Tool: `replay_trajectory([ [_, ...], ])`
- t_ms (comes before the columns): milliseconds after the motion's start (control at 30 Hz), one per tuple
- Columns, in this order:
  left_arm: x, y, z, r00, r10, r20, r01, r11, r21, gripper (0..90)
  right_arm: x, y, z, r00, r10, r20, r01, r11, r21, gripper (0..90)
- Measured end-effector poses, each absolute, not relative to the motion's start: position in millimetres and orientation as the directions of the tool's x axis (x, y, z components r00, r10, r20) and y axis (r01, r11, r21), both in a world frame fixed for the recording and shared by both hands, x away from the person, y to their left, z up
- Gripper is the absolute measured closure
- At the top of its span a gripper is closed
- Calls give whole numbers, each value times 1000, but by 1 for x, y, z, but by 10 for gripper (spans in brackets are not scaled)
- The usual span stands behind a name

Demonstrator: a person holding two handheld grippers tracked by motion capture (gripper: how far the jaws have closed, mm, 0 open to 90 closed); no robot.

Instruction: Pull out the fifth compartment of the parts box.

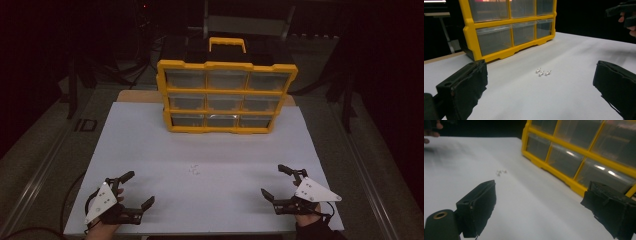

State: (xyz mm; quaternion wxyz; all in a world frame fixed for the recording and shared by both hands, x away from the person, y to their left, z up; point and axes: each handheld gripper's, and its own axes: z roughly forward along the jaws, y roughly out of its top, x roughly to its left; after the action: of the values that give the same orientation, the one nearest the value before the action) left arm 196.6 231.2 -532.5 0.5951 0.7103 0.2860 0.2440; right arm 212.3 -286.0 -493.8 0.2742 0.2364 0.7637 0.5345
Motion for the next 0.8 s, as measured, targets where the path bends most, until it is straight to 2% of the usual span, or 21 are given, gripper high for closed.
replay_trajectory([
  [367,197,232,-532,715,699,1,117,-121,986,0,214,-278,-458,-732,639,-238,-1,348,937,96],
  [800,196,233,-531,717,697,-1,112,-115,987,0,237,-266,-419,-714,610,-344,-98,399,912,96],
])
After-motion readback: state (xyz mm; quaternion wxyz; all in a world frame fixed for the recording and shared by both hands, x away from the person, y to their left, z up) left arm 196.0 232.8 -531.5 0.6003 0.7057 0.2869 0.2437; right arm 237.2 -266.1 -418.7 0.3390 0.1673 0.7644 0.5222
